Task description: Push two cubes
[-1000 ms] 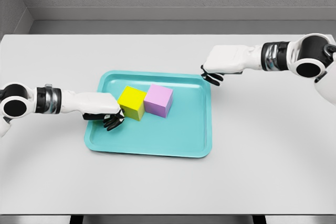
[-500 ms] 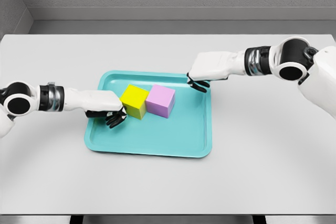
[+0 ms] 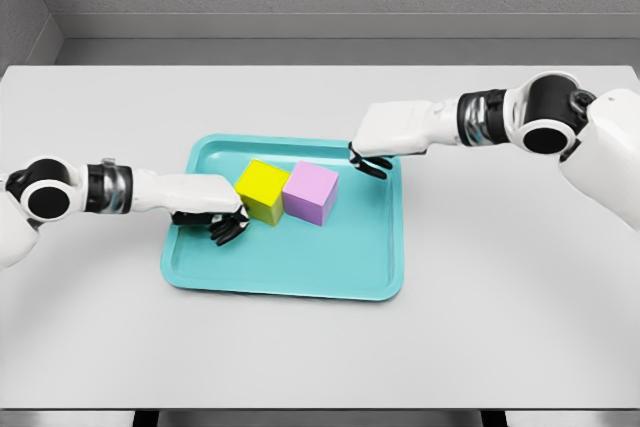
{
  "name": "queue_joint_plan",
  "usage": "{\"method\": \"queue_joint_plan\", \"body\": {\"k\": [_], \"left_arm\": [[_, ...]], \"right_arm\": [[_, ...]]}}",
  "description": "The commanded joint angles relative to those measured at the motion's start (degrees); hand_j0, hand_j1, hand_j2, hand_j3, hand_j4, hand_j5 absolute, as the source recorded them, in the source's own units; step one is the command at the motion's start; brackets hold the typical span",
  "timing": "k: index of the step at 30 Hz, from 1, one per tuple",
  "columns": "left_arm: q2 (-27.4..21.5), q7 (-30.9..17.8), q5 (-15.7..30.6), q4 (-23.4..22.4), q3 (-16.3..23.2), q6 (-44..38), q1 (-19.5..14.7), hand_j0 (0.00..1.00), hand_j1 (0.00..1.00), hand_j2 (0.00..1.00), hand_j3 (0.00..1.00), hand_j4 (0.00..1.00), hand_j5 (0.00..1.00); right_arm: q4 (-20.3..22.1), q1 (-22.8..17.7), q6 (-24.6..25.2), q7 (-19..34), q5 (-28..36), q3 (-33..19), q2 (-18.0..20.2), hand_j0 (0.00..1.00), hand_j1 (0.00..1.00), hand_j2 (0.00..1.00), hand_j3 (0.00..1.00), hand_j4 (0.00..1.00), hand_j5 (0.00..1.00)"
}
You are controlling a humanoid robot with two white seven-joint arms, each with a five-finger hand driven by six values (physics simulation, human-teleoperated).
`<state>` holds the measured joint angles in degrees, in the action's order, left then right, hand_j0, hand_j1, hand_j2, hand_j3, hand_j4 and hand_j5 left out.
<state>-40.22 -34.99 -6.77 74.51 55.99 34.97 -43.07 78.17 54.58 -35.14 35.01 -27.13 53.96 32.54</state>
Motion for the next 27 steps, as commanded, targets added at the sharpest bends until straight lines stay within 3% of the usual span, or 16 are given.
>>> {"method": "queue_joint_plan", "body": {"k": [1, 27], "left_arm": [[0.41, -0.01, 0.01, 0.02, 0.17, 0.03, 0.00, 0.02, 0.02, 0.02, 0.02, 0.02, 0.02], [1.90, -0.01, -0.26, -1.65, -0.01, 0.03, -0.18, 0.02, 0.02, 0.02, 0.02, 0.02, 0.02]], "right_arm": [[-0.03, 0.00, 0.14, -0.01, 0.23, 0.09, -0.11, 0.05, 0.05, 0.05, 0.05, 0.05, 0.05], [-0.03, 0.09, 0.14, -0.01, 0.23, 1.32, -1.34, 0.05, 0.05, 0.05, 0.05, 0.05, 0.05]]}}
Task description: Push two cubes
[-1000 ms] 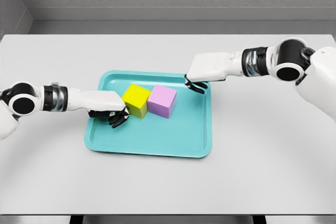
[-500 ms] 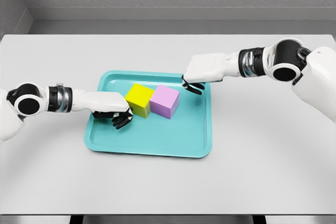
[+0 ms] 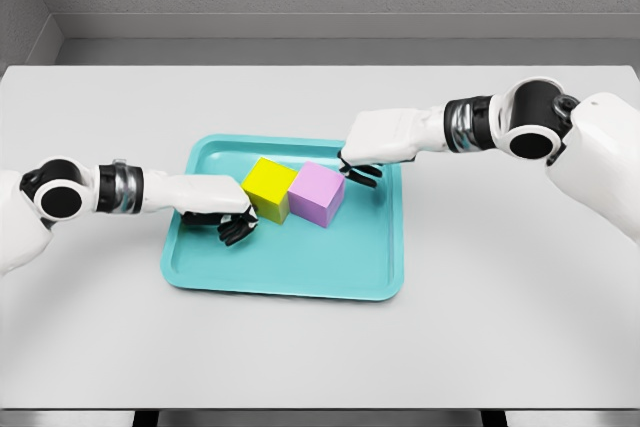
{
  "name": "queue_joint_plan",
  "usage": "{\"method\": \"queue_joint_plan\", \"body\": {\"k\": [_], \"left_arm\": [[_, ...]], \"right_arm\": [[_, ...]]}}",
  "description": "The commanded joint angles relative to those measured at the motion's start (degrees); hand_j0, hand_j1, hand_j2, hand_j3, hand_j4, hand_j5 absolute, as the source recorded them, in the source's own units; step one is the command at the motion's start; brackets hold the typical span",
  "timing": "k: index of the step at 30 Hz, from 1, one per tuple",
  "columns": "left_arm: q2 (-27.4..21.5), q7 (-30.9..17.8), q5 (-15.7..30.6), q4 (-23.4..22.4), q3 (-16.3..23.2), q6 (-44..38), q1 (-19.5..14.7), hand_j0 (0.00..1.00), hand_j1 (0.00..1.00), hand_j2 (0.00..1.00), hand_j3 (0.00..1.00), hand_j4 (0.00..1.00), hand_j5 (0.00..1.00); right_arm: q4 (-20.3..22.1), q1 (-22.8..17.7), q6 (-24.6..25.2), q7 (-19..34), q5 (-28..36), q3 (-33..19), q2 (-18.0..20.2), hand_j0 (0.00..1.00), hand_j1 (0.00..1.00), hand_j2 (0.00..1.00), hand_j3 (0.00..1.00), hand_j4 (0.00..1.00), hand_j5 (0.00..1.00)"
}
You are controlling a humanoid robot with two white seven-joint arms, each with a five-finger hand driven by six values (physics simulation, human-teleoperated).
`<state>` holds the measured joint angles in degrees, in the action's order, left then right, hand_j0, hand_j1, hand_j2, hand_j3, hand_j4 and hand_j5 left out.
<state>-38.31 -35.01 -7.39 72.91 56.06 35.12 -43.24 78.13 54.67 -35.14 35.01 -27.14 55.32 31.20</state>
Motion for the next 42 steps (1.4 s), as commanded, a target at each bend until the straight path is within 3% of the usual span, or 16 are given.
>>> {"method": "queue_joint_plan", "body": {"k": [1, 4, 7, 19, 22, 34, 40, 42], "left_arm": [[-0.01, 0.01, 0.36, -0.05, -0.07, -0.12, 0.00, 0.02, 0.02, 0.02, 0.02, 0.02, 0.02], [-0.98, 0.01, 1.33, -0.05, -0.25, -0.12, 0.00, 0.04, 0.04, 0.04, 0.04, 0.04, 0.04], [-4.58, 0.01, 5.28, -0.23, -0.34, -0.12, 0.17, 0.08, 0.08, 0.08, 0.08, 0.08, 0.08], [-4.93, 0.01, 5.28, -0.23, -0.34, -0.12, 0.09, 0.07, 0.07, 0.07, 0.07, 0.07, 0.07], [-4.93, 0.01, 5.28, -0.23, -0.34, -0.12, 0.09, 0.07, 0.07, 0.07, 0.07, 0.07, 0.07], [-5.28, 0.01, 5.28, -0.14, -0.95, -0.12, 0.09, 0.07, 0.07, 0.07, 0.07, 0.07, 0.07], [-5.37, 0.01, 5.37, -0.05, -1.04, -0.12, 0.09, 0.07, 0.07, 0.07, 0.07, 0.07, 0.07], [-5.37, 0.01, 5.37, -0.14, -1.04, -0.12, 0.09, 0.06, 0.06, 0.06, 0.06, 0.06, 0.06]], "right_arm": [[0.01, 0.00, 0.14, -0.01, 0.24, -0.04, 0.01, 0.05, 0.05, 0.05, 0.05, 0.05, 0.05], [0.09, -0.09, 0.14, -0.01, 0.24, -0.04, 0.01, 0.05, 0.05, 0.05, 0.05, 0.05, 0.05], [0.18, -0.09, 0.14, -0.01, 0.24, 0.05, 0.01, 0.05, 0.05, 0.05, 0.05, 0.05, 0.05], [0.45, 0.26, 0.14, -0.01, 0.33, -0.48, -0.08, 0.05, 0.05, 0.05, 0.05, 0.05, 0.05], [-0.79, 0.35, 0.14, -0.01, 0.33, -2.50, 0.01, 0.05, 0.05, 0.05, 0.05, 0.05, 0.05], [-7.29, 1.41, 0.14, -0.01, -0.37, -1.27, -4.65, 0.05, 0.05, 0.05, 0.05, 0.05, 0.05], [-7.73, 1.49, 0.14, -0.01, -0.46, 1.28, -6.41, 0.05, 0.05, 0.05, 0.05, 0.05, 0.05], [-10.01, 2.29, 0.14, -0.01, -0.55, 1.28, -6.85, 0.05, 0.05, 0.05, 0.05, 0.05, 0.05]]}}
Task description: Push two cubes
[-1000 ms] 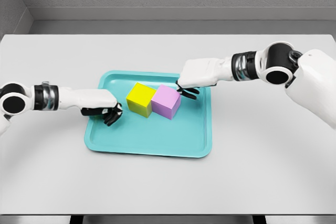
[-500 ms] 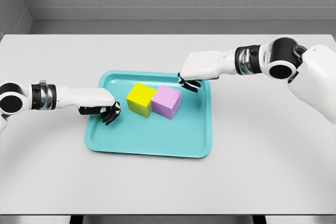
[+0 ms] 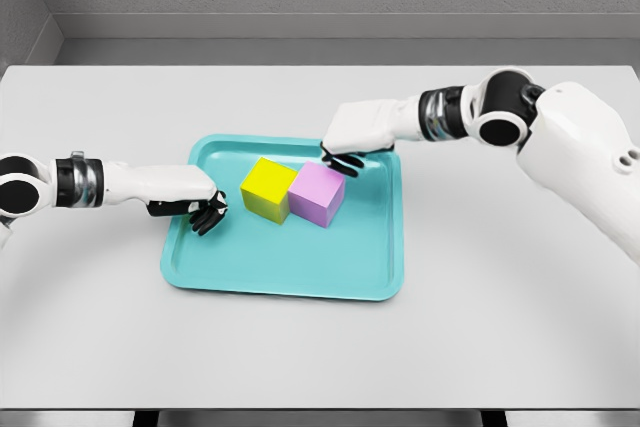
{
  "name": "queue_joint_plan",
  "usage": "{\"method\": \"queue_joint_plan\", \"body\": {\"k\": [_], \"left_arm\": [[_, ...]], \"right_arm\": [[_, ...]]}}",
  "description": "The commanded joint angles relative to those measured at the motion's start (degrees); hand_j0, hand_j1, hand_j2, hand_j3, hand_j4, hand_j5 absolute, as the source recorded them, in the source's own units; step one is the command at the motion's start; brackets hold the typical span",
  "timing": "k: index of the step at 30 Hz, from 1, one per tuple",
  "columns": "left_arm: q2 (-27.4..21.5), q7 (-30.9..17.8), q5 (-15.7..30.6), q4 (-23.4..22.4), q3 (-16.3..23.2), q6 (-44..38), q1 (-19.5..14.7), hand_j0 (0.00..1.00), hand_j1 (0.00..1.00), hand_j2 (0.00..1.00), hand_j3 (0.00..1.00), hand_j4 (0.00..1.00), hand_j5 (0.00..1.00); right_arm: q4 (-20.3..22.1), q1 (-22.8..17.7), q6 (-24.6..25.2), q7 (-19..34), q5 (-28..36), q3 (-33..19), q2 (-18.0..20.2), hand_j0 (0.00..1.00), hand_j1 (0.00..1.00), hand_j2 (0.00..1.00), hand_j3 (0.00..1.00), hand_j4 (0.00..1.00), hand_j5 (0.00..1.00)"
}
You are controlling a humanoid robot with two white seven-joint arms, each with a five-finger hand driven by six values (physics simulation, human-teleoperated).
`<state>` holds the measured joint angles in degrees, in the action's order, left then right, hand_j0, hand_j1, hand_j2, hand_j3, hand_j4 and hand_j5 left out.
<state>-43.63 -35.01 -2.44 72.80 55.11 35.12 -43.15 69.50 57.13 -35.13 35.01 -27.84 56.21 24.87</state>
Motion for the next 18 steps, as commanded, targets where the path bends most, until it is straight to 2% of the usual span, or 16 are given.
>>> {"method": "queue_joint_plan", "body": {"k": [1, 5, 7, 11, 17, 18], "left_arm": [[-0.05, 0.01, 0.33, -0.02, 0.00, -0.12, 0.00, 0.07, 0.07, 0.07, 0.07, 0.07, 0.07], [0.04, 0.01, 0.33, -0.02, 0.00, -0.12, 0.00, 0.06, 0.06, 0.06, 0.06, 0.06, 0.06], [0.04, 0.01, 0.33, -0.02, 0.00, -0.12, 0.00, 0.06, 0.06, 0.06, 0.06, 0.06, 0.06], [-0.05, 0.01, 0.42, 0.06, -0.09, -0.12, 0.00, 0.06, 0.06, 0.06, 0.06, 0.06, 0.06], [-0.14, 0.01, 0.42, 0.24, -0.09, -0.12, 0.09, 0.07, 0.07, 0.07, 0.07, 0.07, 0.07], [-1.46, 0.01, 0.51, 0.42, -0.09, -0.12, 0.09, 0.07, 0.07, 0.07, 0.07, 0.07, 0.07]], "right_arm": [[-2.09, 0.18, 0.13, -0.01, 0.07, 0.31, -0.70, 0.05, 0.05, 0.05, 0.05, 0.05, 0.05], [-3.85, 0.62, 0.13, -0.01, -0.29, -0.13, -0.78, 0.05, 0.05, 0.05, 0.05, 0.05, 0.05], [-6.83, 0.53, 0.13, -0.01, -0.90, -0.04, -2.45, 0.05, 0.05, 0.05, 0.05, 0.05, 0.05], [-8.86, 0.79, 0.13, -0.01, -1.52, -0.04, -3.68, 0.04, 0.04, 0.04, 0.04, 0.04, 0.04], [-9.21, 1.14, 0.13, -0.01, -2.04, 0.22, -4.74, 0.04, 0.04, 0.04, 0.04, 0.04, 0.04], [-9.47, 1.14, 0.13, -0.01, -2.04, 0.40, -5.09, 0.04, 0.04, 0.04, 0.04, 0.04, 0.04]]}}
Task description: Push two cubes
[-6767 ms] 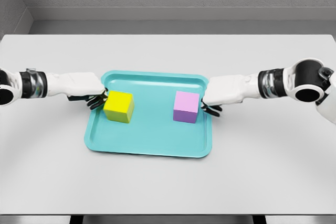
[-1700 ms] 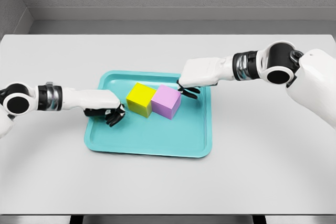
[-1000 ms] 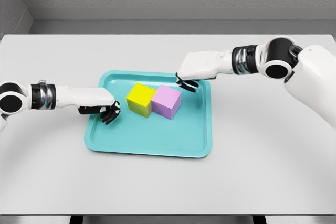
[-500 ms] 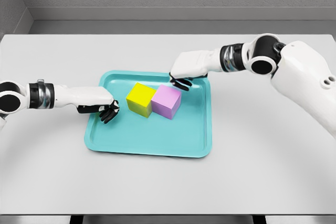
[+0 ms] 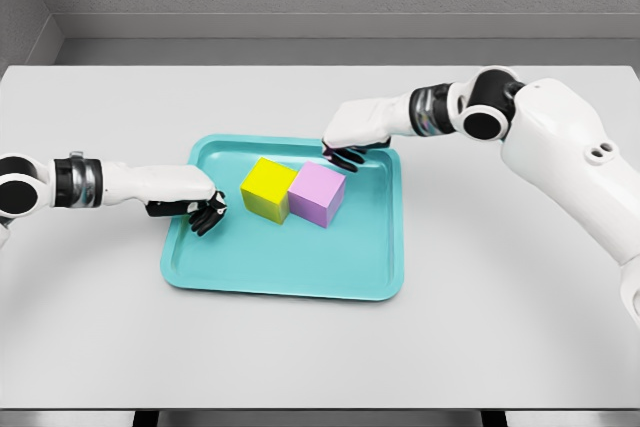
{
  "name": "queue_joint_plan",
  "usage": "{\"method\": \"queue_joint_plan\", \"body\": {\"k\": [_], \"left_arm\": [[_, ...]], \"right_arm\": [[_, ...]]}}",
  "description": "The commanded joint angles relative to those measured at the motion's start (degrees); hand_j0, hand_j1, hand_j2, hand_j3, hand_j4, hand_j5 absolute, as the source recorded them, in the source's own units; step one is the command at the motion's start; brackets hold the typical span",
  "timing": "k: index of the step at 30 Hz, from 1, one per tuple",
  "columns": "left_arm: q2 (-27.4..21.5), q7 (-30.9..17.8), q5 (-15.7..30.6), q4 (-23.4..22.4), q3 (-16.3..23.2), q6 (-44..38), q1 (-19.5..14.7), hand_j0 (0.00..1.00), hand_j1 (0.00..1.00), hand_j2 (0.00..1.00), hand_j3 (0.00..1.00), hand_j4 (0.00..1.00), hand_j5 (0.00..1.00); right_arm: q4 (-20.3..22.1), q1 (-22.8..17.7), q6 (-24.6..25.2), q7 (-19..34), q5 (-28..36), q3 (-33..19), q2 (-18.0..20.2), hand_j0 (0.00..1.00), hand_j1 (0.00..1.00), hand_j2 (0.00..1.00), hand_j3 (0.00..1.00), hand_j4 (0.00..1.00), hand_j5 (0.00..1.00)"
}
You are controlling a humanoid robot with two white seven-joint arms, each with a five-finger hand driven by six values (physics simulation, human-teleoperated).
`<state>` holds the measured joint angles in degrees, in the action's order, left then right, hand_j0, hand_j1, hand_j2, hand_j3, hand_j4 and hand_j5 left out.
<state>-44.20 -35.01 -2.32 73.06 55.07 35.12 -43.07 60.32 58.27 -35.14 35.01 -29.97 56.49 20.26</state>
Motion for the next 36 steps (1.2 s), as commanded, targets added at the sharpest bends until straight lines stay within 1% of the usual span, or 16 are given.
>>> {"method": "queue_joint_plan", "body": {"k": [1, 6, 18, 21, 25, 26, 28, 29, 30, 31, 32, 33, 34, 35, 36], "left_arm": [[-1.06, 0.01, 0.73, 0.15, -0.05, -0.12, 0.00, 0.07, 0.07, 0.07, 0.07, 0.07, 0.07], [-1.06, 0.01, 0.82, 0.24, -0.67, -0.12, 0.18, 0.07, 0.07, 0.07, 0.07, 0.07, 0.07], [-1.06, 0.01, 0.73, 0.24, -0.67, -0.12, 0.26, 0.07, 0.07, 0.07, 0.07, 0.07, 0.07], [-0.98, 0.01, 0.73, 0.24, -0.67, -0.12, 0.35, 0.07, 0.07, 0.07, 0.07, 0.07, 0.07], [-0.98, 0.01, 0.73, 0.24, -0.67, -0.12, 0.35, 0.07, 0.07, 0.07, 0.07, 0.07, 0.07], [-0.98, 0.01, 0.73, 0.24, -0.67, -0.12, 0.35, 0.07, 0.07, 0.07, 0.07, 0.07, 0.07], [-0.98, 0.01, 0.73, 0.24, -0.67, -0.12, 0.26, 0.07, 0.07, 0.07, 0.07, 0.07, 0.07], [-1.06, 0.01, 1.17, -0.02, -0.84, -0.12, 0.18, 0.08, 0.08, 0.08, 0.08, 0.08, 0.08], [-1.50, 0.01, 2.23, -0.64, -2.86, -0.12, 0.18, 0.17, 0.17, 0.17, 0.17, 0.17, 0.17], [-3.70, 0.01, 3.28, -3.62, -5.67, -0.12, 0.09, 0.29, 0.29, 0.29, 0.29, 0.29, 0.29], [-4.14, 0.01, 4.42, -9.67, -11.11, -0.12, 0.09, 0.58, 0.58, 0.58, 0.58, 0.58, 0.58], [-3.96, 0.01, 4.42, -17.50, -17.62, -0.12, 0.09, 0.98, 0.98, 0.98, 0.98, 0.98, 0.98], [-3.96, 0.01, 4.42, -23.74, -22.37, -0.12, 0.09, 1.00, 1.00, 1.00, 1.00, 1.00, 1.00], [-3.70, 0.01, 4.16, -26.56, -23.43, -0.12, 0.35, 1.00, 1.00, 1.00, 1.00, 1.00, 1.00], [-3.17, 0.01, 3.90, -26.57, -23.34, -0.12, 0.61, 1.00, 1.00, 1.00, 1.00, 1.00, 1.00]], "right_arm": [[-0.73, 0.00, 0.14, -0.01, 0.00, 0.12, -0.75, 0.03, 0.03, 0.03, 0.03, 0.03, 0.03], [-0.82, -0.09, 0.14, -0.01, -0.18, 1.96, -1.54, 0.03, 0.03, 0.03, 0.03, 0.03, 0.03], [-0.03, -0.26, 0.14, -0.01, 0.00, 2.22, -1.71, 0.03, 0.03, 0.03, 0.03, 0.03, 0.03], [1.55, -0.35, 0.14, -0.01, 0.17, 2.84, -1.71, 0.03, 0.03, 0.03, 0.03, 0.03, 0.03], [1.55, -0.35, 0.14, -0.01, 0.26, 2.93, -1.71, 0.03, 0.03, 0.03, 0.03, 0.03, 0.03], [1.55, -0.26, 0.14, -0.01, 0.35, 2.84, -1.63, 0.04, 0.04, 0.04, 0.04, 0.04, 0.04], [1.38, 0.09, 0.14, -0.01, 0.61, 1.61, -1.36, 0.08, 0.08, 0.08, 0.08, 0.08, 0.08], [1.20, 0.17, 0.14, -0.01, 0.52, 0.73, -1.28, 0.09, 0.09, 0.09, 0.09, 0.09, 0.09], [1.03, 0.18, 0.14, -0.01, 0.61, 0.03, -1.27, 0.09, 0.09, 0.09, 0.09, 0.09, 0.09], [0.94, 0.18, 0.14, -0.01, 0.52, -1.90, -1.10, 0.09, 0.09, 0.09, 0.09, 0.09, 0.09], [0.85, 0.18, 0.14, -0.01, 0.35, -3.13, -0.84, 0.09, 0.09, 0.09, 0.09, 0.09, 0.09], [0.94, 0.18, 0.14, -0.01, 0.09, -5.50, 0.39, 0.09, 0.09, 0.09, 0.09, 0.09, 0.09], [1.11, 0.26, 0.14, -0.01, 0.26, -9.63, 2.68, 0.09, 0.09, 0.09, 0.09, 0.09, 0.09], [1.55, 0.00, 0.14, -0.01, 0.87, -17.27, 7.86, 0.17, 0.17, 0.17, 0.17, 0.17, 0.17], [1.73, -0.70, 0.14, -0.01, 3.42, -26.23, 12.51, 0.24, 0.24, 0.24, 0.24, 0.24, 0.24]]}}
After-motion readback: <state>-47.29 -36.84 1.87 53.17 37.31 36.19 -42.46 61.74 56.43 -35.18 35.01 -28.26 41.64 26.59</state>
